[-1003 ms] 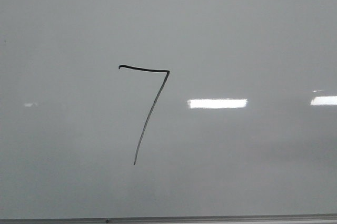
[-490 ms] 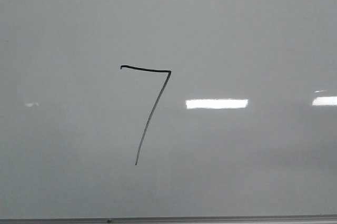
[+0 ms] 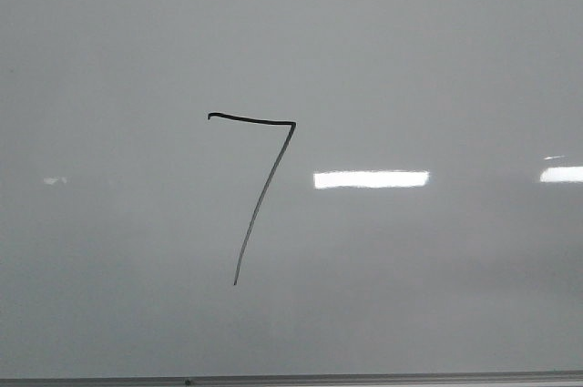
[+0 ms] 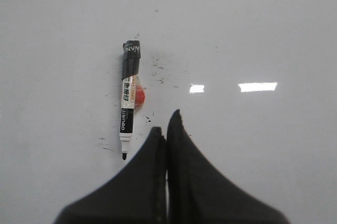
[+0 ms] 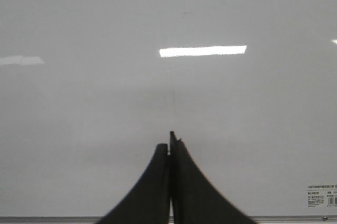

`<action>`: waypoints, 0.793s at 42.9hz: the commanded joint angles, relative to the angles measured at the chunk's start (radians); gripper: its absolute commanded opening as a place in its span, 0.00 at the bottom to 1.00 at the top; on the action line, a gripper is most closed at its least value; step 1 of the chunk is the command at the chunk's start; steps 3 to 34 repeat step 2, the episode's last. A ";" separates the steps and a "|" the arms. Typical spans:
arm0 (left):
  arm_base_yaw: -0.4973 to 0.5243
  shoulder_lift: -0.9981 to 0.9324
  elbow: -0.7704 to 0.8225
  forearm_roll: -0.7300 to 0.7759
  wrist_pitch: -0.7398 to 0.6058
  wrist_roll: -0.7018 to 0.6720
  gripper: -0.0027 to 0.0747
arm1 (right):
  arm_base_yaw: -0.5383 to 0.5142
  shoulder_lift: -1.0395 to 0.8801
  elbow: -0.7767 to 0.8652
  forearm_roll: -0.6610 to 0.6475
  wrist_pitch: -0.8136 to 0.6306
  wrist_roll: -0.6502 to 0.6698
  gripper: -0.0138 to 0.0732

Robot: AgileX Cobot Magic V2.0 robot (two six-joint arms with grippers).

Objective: Write number 7 on whiteboard

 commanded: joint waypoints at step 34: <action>0.001 -0.014 0.004 -0.001 -0.092 -0.008 0.01 | -0.008 -0.017 -0.004 -0.013 -0.073 0.000 0.08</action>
